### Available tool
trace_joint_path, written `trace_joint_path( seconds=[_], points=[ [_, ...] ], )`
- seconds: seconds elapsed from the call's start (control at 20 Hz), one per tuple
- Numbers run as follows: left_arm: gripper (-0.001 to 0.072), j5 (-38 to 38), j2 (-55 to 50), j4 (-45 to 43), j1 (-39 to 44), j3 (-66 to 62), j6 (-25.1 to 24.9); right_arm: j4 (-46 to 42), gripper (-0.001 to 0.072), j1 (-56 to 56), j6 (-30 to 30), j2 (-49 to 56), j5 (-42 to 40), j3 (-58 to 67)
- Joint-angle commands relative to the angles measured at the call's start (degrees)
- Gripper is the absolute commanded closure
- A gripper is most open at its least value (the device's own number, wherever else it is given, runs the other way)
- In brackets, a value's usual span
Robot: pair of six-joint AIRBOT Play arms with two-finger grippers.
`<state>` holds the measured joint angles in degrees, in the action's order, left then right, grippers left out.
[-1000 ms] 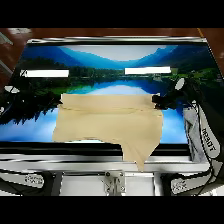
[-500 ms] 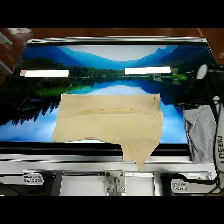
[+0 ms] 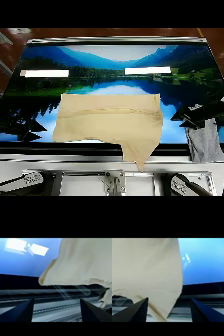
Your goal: Fold the shirts.
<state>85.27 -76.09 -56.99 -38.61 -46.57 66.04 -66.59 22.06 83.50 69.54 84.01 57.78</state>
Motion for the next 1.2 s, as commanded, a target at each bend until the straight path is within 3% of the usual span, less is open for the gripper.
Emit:
trace_joint_path(
  seconds=[0.0, 0.35, 0.7, 0.75, 0.85, 0.9, 1.0, 1.05, 1.15],
  points=[
    [0.001, -4.1, 0.7, 5.2, -0.7, 7.6, -6.0, 4.7, 0.0069, -0.9, -1.1, -1.6, -5.5, -7.6],
    [0.0015, -4.9, -0.9, 3.4, -0.6, 9.0, -6.9, 4.7, 0.0069, -6.3, 0.3, -1.5, -14.7, -9.1],
    [0.0019, -8.7, -3.2, 2.0, 1.3, 9.8, -6.9, 5.1, 0.0069, -6.2, 0.9, -1.6, -14.8, -9.1],
    [0.0069, -10.0, -3.2, 2.4, 2.4, 10.3, -6.9, 5.1, 0.007, -6.2, 1.0, -1.6, -14.8, -9.1],
    [0.0078, -12.1, -4.0, 3.1, 5.3, 11.0, -6.8, 5.1, 0.007, -6.2, 1.5, -1.6, -14.8, -9.1],
    [0.0195, -12.7, -4.7, 3.1, 6.5, 11.0, -6.5, 5.1, 0.007, -6.2, 1.6, -1.6, -14.8, -9.1],
    [0.0546, -15.1, -5.3, 3.3, 8.2, 11.0, -4.8, 5.1, 0.007, -6.2, 1.7, -1.6, -14.7, -9.1],
    [0.061, -16.0, -5.2, 3.6, 8.4, 10.9, -4.2, 4.8, 0.007, -6.2, 1.7, -1.6, -14.4, -9.1],
    [0.067, -16.3, -5.2, 5.0, 8.4, 10.8, -4.3, 2.3, 0.0069, -6.2, 2.1, -1.6, -13.2, -9.1]
  ],
)
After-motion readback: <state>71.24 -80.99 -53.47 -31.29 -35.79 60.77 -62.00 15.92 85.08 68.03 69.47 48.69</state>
